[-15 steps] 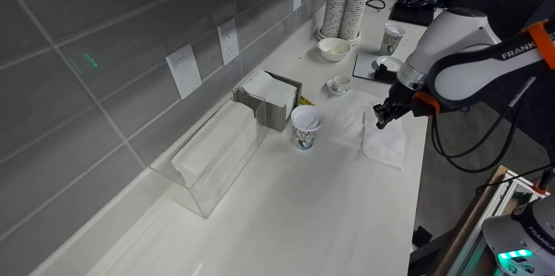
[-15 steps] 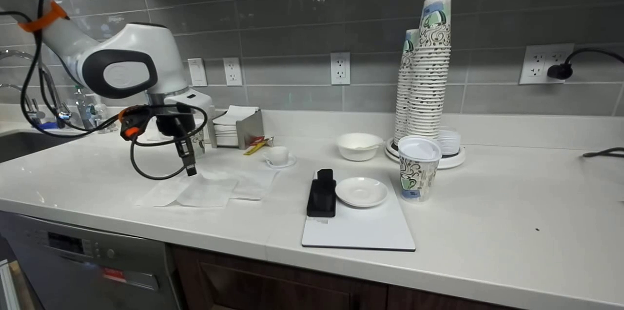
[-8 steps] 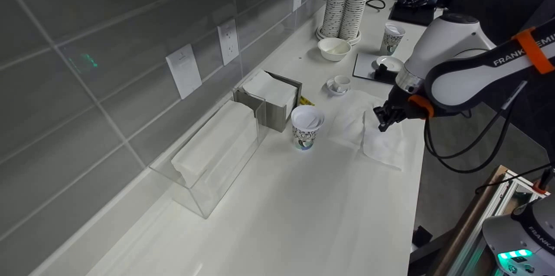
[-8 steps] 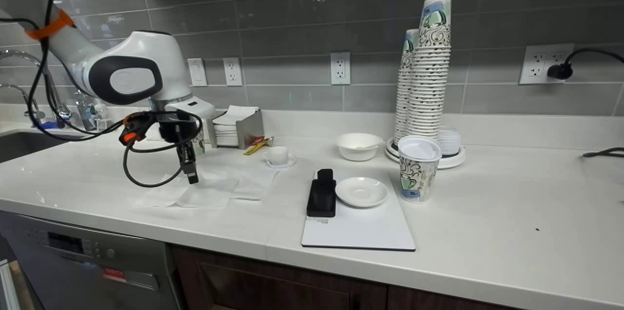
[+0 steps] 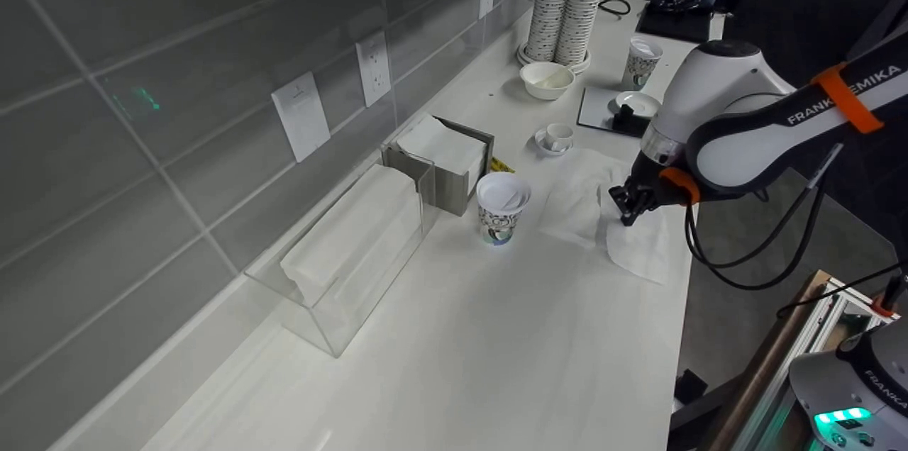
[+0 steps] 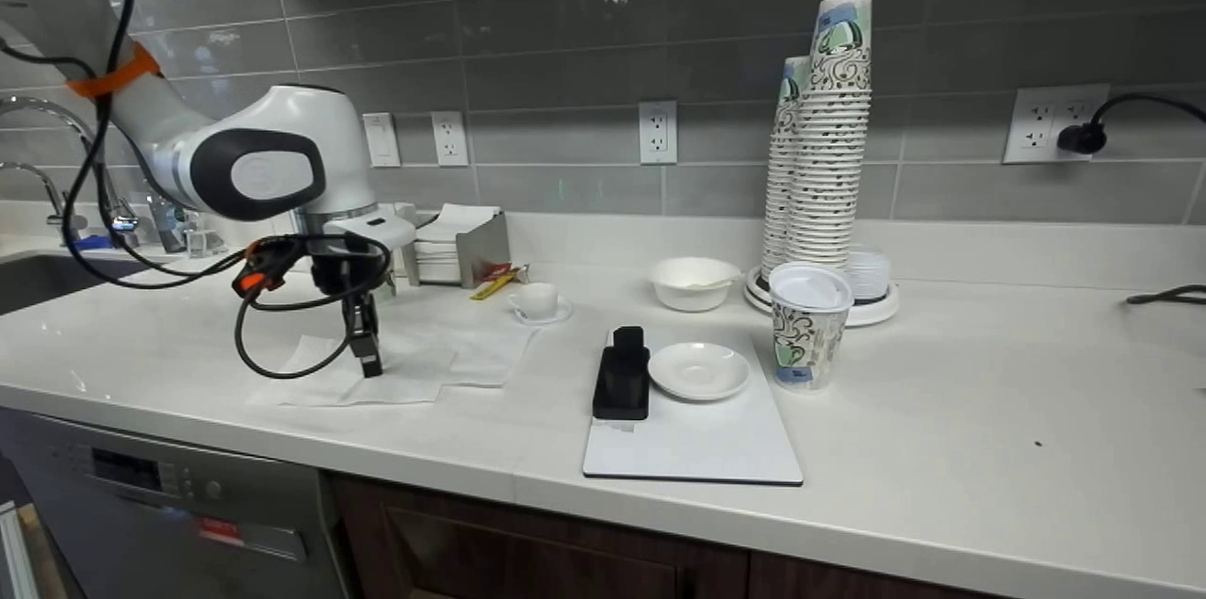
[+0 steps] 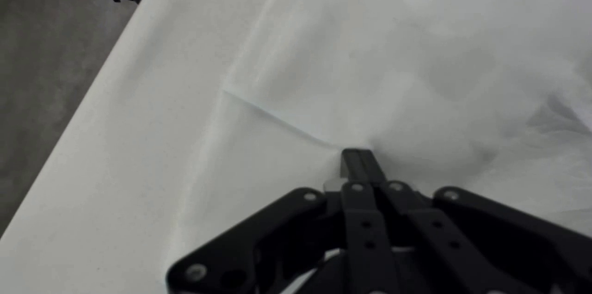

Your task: Move the napkin on the right of the other napkin to the left and then unfold it

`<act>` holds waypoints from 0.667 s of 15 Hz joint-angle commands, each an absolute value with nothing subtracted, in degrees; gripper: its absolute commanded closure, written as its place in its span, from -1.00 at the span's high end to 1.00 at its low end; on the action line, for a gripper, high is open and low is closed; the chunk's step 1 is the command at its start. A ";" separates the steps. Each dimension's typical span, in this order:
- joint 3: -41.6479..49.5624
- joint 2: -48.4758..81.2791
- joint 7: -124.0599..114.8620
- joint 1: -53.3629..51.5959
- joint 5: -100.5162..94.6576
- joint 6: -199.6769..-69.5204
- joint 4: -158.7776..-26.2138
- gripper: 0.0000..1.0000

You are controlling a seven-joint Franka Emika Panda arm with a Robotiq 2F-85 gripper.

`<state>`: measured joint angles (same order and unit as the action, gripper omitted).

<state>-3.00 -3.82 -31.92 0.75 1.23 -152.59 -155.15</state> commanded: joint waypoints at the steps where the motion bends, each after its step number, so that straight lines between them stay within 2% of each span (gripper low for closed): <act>1: -3.16 -2.19 -32.98 0.56 -0.24 -152.49 -153.93 -1.00; 10: -3.38 -3.08 -31.61 0.12 -1.02 -152.43 -154.62 -1.00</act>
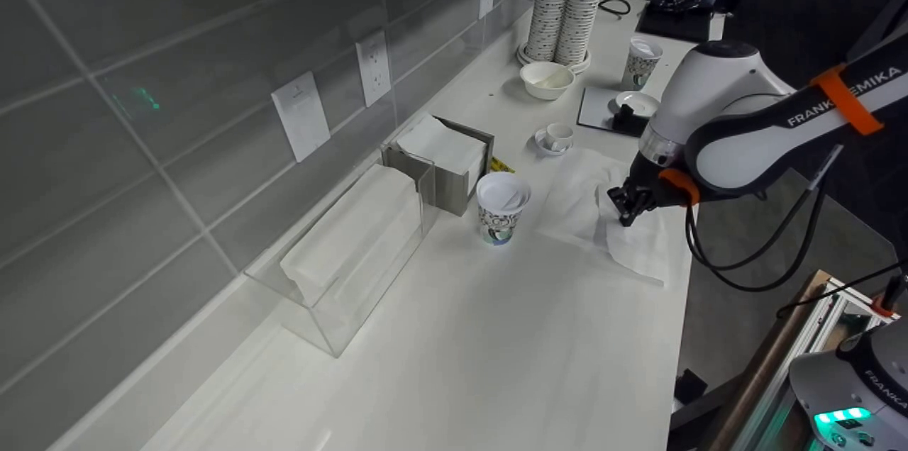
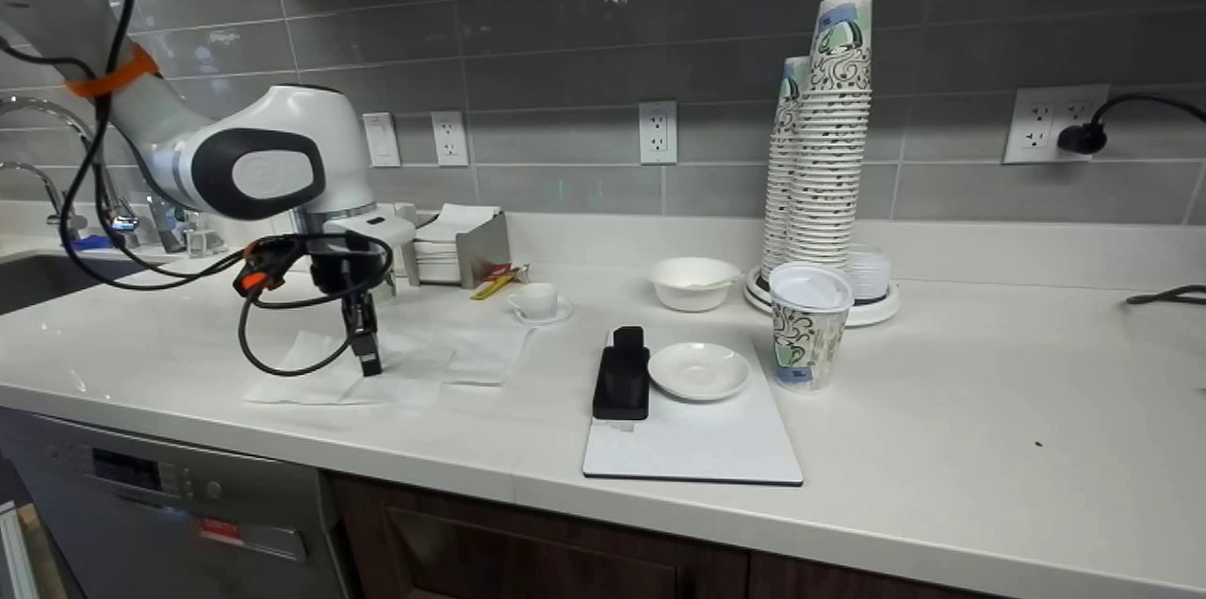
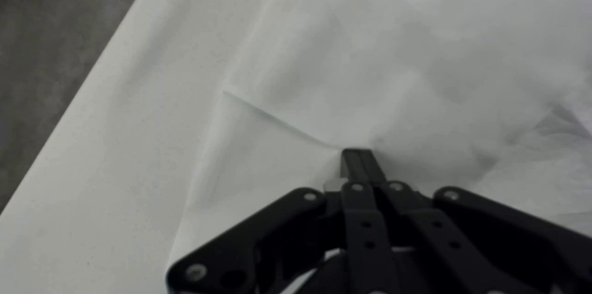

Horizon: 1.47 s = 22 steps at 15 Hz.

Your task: Move the napkin on the right of the other napkin to the left and then unfold it

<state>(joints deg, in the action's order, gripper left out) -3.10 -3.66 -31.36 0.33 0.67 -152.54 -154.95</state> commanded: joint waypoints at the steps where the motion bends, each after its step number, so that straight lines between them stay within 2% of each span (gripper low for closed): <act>1: -3.42 -3.90 -31.74 0.15 -1.58 -152.58 -154.97 -1.00; 9: -5.57 -14.49 -28.15 -0.89 -0.55 -150.71 -158.52 -1.00; 14: -5.57 -20.17 -18.32 -0.34 -3.66 -141.08 -157.40 -1.00; 15: -5.22 -21.21 -15.60 -0.12 -4.65 -139.06 -157.02 -0.48; 16: -4.86 -22.28 -12.67 0.00 -5.50 -136.64 -156.72 -0.46; 22: -2.41 -29.72 2.37 1.99 -15.75 -129.87 -155.42 0.35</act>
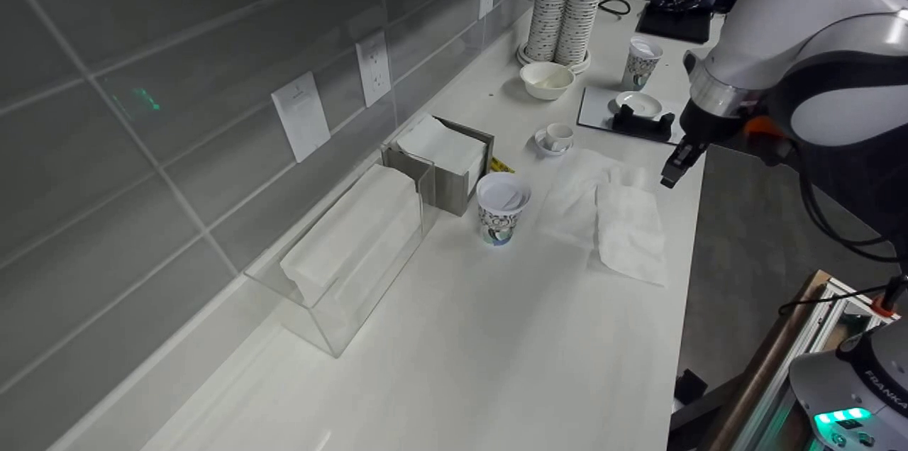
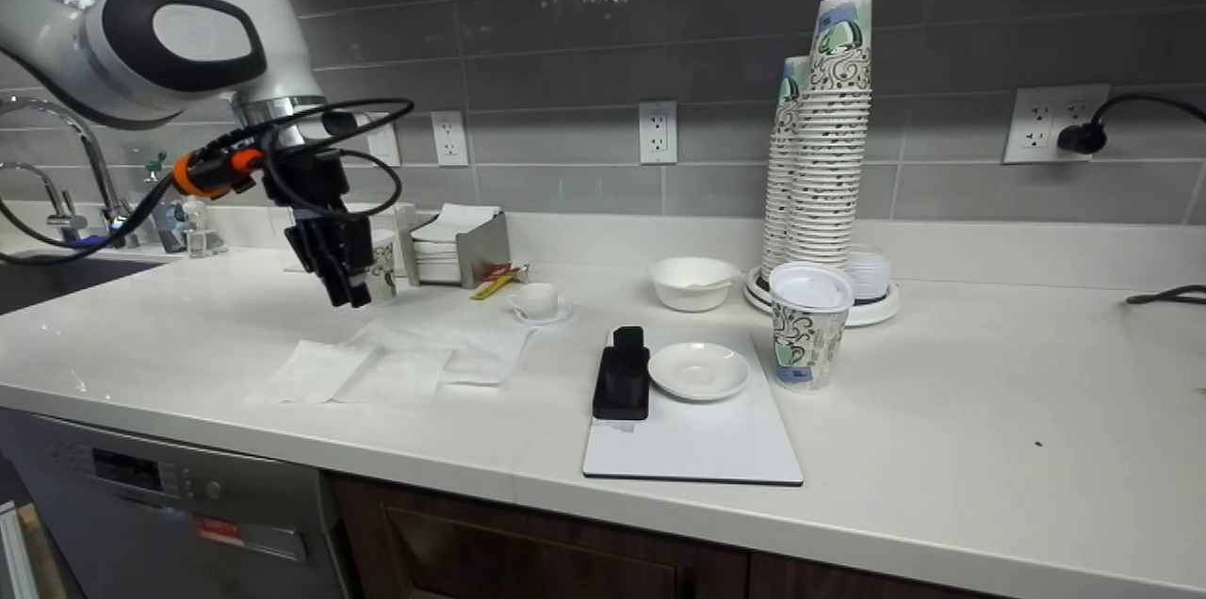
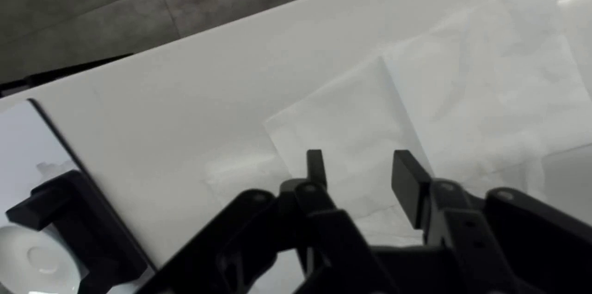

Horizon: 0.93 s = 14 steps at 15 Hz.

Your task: Move the napkin on the right of the other napkin to the left and then unfold it

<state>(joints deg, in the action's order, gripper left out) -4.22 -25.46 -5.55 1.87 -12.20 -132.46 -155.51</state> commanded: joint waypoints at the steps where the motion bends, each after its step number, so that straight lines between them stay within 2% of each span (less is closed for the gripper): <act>1: -1.73 -30.64 5.26 1.82 -16.66 -130.33 -155.54 0.49; 4: 1.21 -33.44 15.41 0.38 -16.98 -131.49 -155.68 0.90; 5: 2.35 -34.44 19.06 -0.35 -16.32 -131.47 -155.55 0.98; 8: 7.21 -36.77 30.21 -2.70 -14.35 -132.86 -154.73 1.00; 9: 4.16 -34.50 23.75 -1.02 -15.54 -132.11 -154.81 1.00; 14: 4.50 -34.69 24.25 -1.23 -15.47 -132.04 -154.84 1.00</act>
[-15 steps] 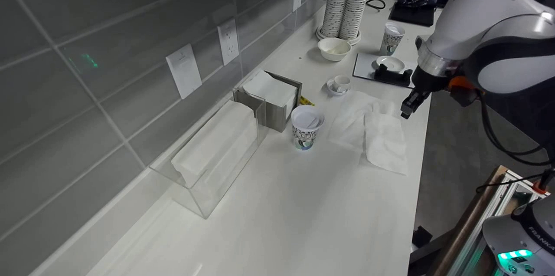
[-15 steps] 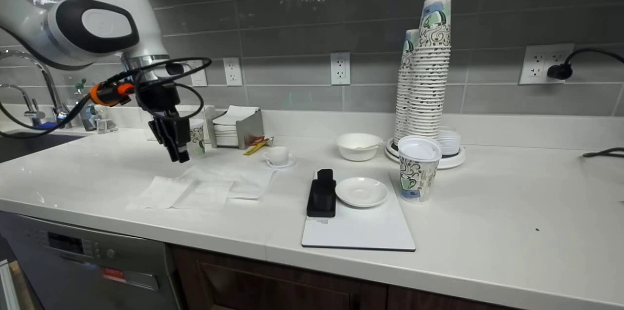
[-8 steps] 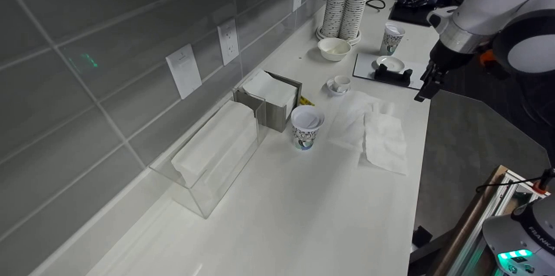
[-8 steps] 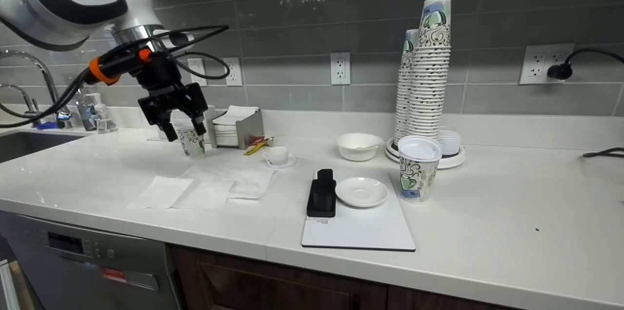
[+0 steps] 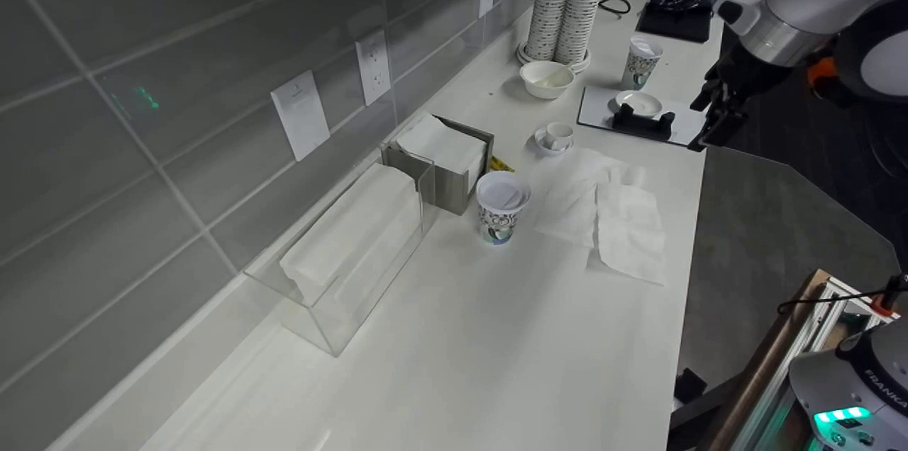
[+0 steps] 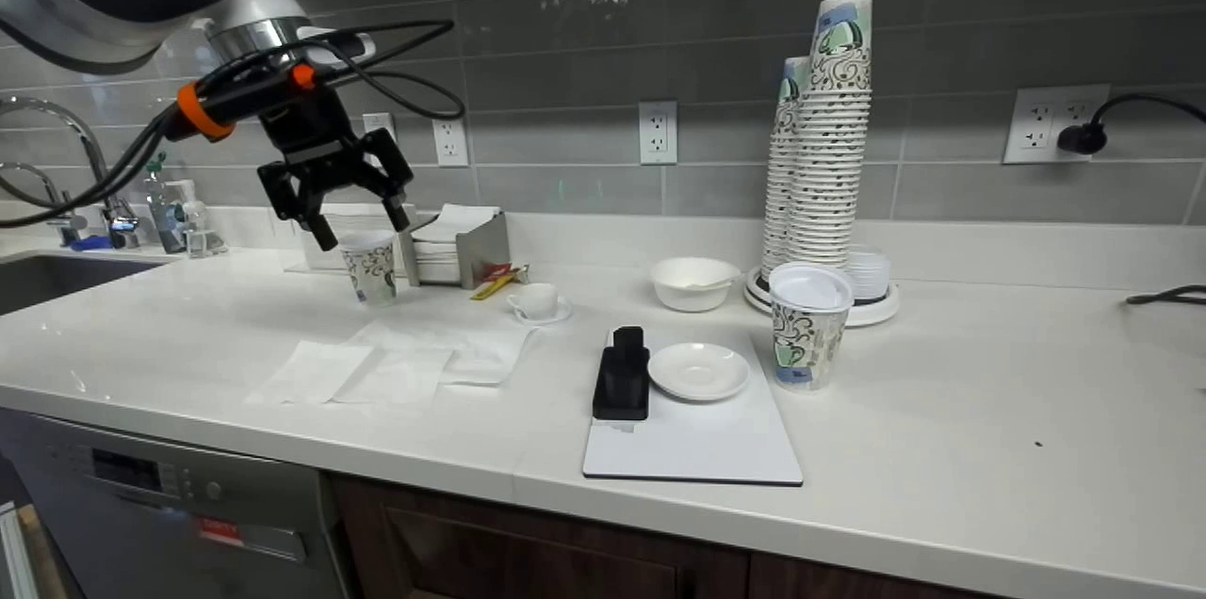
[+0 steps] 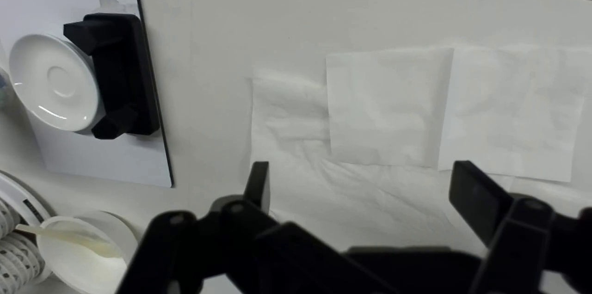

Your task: Move the napkin on the right of the other napkin to the left and then unfold it

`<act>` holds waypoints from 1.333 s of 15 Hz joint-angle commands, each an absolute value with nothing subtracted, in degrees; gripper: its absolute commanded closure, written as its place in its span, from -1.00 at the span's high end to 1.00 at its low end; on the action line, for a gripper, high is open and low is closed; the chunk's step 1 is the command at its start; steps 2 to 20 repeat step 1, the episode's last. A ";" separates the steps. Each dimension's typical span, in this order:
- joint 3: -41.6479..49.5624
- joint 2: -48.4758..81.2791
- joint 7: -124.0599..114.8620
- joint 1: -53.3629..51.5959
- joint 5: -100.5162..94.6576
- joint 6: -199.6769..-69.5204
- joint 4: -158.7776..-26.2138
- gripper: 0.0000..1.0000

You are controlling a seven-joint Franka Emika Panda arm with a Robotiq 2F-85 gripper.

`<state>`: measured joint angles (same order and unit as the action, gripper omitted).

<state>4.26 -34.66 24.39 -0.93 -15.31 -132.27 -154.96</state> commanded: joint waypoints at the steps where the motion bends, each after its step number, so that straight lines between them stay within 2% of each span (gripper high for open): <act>1: 4.51 -34.69 24.25 -1.22 -15.47 -132.04 -154.87 1.00; 20: 4.51 -34.69 24.25 -1.22 -15.47 -132.04 -154.87 1.00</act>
